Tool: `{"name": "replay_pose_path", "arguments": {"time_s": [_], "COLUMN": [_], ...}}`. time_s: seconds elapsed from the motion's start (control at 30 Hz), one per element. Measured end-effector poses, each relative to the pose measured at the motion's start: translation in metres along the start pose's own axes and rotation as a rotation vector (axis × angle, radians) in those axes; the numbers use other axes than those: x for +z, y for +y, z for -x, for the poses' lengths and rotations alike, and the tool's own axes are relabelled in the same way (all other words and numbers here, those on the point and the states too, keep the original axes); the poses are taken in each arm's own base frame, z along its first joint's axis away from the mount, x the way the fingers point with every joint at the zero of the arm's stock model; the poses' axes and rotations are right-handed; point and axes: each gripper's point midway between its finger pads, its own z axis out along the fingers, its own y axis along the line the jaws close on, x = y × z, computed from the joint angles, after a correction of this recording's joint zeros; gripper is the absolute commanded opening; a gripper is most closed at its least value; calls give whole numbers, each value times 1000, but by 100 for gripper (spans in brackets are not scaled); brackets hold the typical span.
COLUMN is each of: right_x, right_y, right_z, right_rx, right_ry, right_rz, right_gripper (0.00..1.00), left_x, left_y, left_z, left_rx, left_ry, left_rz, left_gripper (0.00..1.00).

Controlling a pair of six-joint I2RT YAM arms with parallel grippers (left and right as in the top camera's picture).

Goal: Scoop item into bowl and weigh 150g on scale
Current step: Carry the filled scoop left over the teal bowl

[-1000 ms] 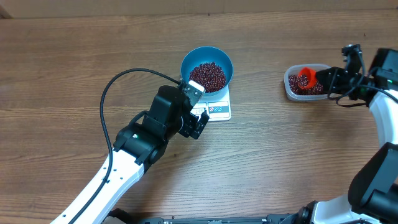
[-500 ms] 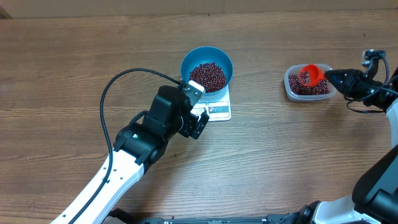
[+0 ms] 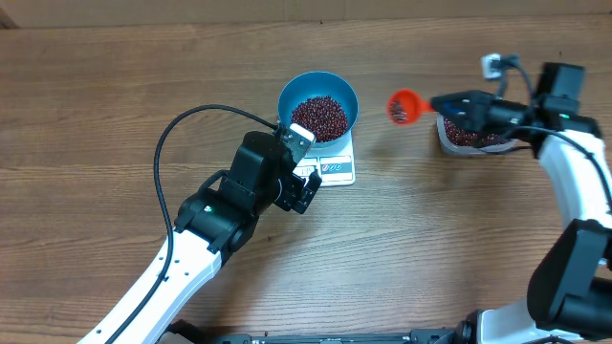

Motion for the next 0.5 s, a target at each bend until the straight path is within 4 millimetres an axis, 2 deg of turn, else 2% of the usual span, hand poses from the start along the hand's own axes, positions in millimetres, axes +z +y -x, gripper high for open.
{"name": "replay_pose_path", "arguments": {"time_s": [0.17,0.37,0.5], "right_x": [42,87,104], "right_y": [29,48,54], "right_z": [-11,-23,-22], "right_rx": [-101,-228,-302], "right_ry": [74,126,117], "right_rz": [51,14,-15], "right_gripper": [4,4,4], "left_x": [0,0,0], "left_y": [0,0,0], "left_z": [0,0,0], "left_rx": [0,0,0], "left_ry": [0,0,0], "left_rz": [0,0,0], "left_gripper": [100,100,100]}}
